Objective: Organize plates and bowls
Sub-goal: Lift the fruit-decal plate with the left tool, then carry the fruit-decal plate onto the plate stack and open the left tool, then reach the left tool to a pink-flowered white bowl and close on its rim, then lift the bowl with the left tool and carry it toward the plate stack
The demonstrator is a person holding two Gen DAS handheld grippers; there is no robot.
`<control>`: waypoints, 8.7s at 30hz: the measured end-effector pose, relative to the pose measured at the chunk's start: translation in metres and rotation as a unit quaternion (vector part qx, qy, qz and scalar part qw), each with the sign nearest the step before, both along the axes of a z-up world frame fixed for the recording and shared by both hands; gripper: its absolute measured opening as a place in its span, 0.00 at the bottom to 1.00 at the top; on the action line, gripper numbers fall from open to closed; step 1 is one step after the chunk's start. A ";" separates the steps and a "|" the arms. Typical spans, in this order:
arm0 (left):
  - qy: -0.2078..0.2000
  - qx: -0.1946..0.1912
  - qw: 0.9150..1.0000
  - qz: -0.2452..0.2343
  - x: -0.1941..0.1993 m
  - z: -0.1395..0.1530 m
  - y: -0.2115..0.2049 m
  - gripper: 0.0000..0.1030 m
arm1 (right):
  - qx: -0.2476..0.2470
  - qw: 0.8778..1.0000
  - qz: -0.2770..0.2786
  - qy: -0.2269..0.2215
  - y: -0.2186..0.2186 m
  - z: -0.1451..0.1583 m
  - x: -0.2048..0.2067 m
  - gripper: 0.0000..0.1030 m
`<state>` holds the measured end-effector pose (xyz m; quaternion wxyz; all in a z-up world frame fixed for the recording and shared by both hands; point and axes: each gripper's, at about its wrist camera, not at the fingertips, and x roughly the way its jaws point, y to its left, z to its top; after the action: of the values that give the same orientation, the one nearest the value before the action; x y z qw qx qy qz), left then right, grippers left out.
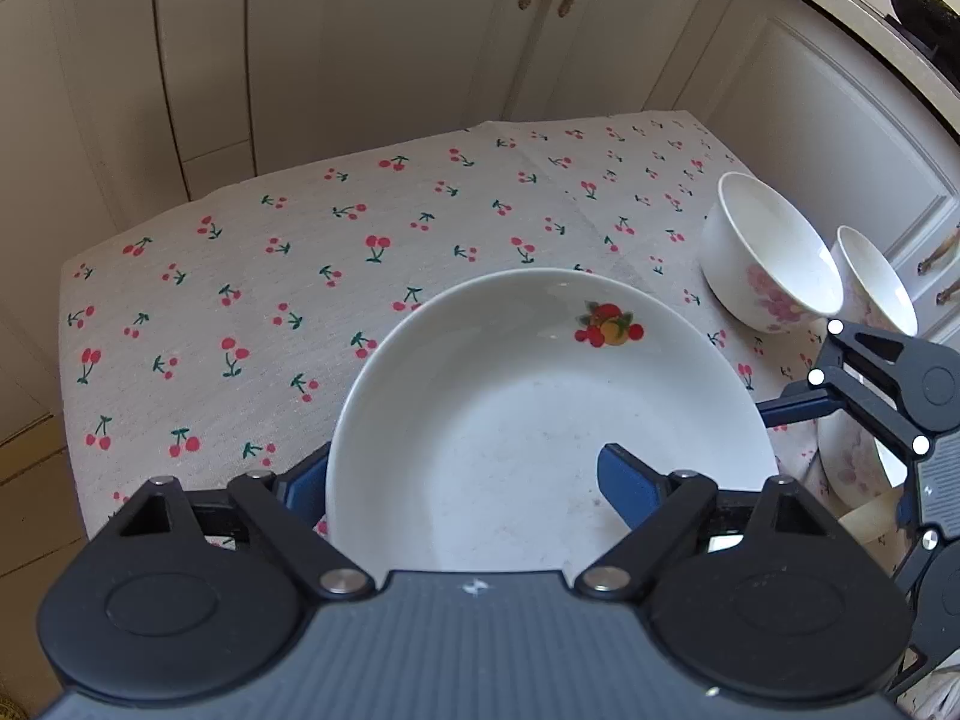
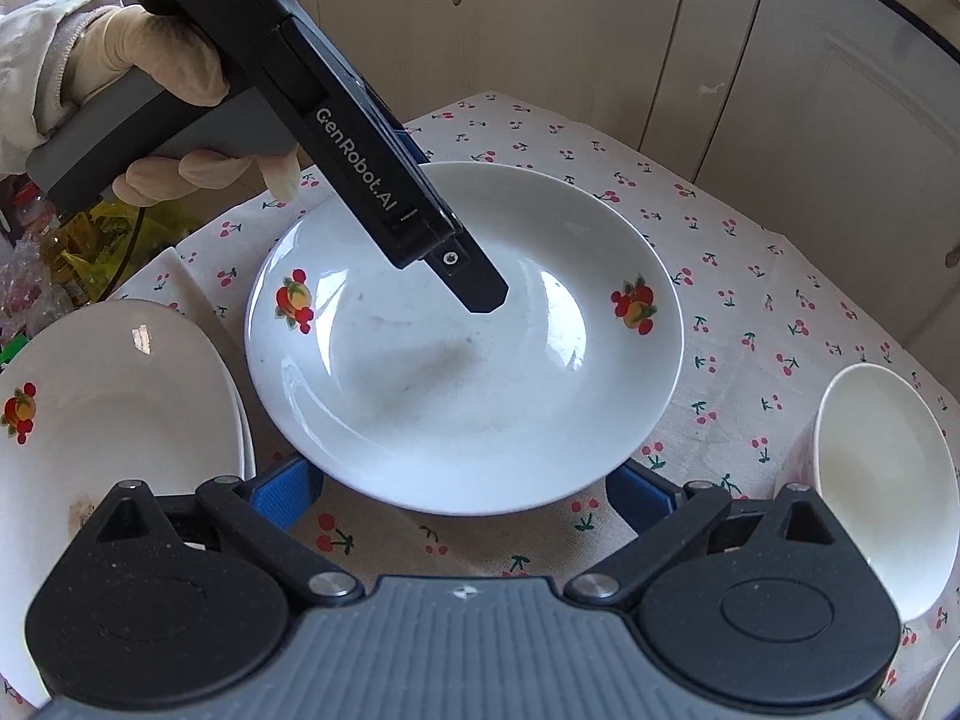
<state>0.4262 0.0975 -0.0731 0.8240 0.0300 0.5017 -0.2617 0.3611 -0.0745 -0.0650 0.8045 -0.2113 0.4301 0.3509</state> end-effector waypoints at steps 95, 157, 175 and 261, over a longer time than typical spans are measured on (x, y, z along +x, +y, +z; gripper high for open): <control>-0.029 -0.021 0.999 -0.034 -0.179 0.075 0.009 0.85 | 0.060 0.997 0.008 -0.038 -0.008 0.065 -0.179 0.99; -0.022 0.062 0.996 -0.066 -0.179 0.036 -0.002 0.86 | 0.056 0.998 -0.024 -0.021 -0.001 0.044 -0.210 0.99; -0.048 0.073 0.995 -0.050 -0.181 0.042 0.008 0.87 | 0.040 0.997 -0.028 -0.064 -0.003 0.046 -0.215 1.00; -0.058 0.018 0.984 -0.166 -0.084 0.029 -0.200 0.71 | 0.074 0.951 -0.246 -0.170 -0.136 -0.001 -0.121 0.82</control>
<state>0.3420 -0.1021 -0.0443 0.7962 0.1425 0.4456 -0.3836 0.2399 -0.2102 -0.0665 0.9404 -0.0956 0.2985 0.1318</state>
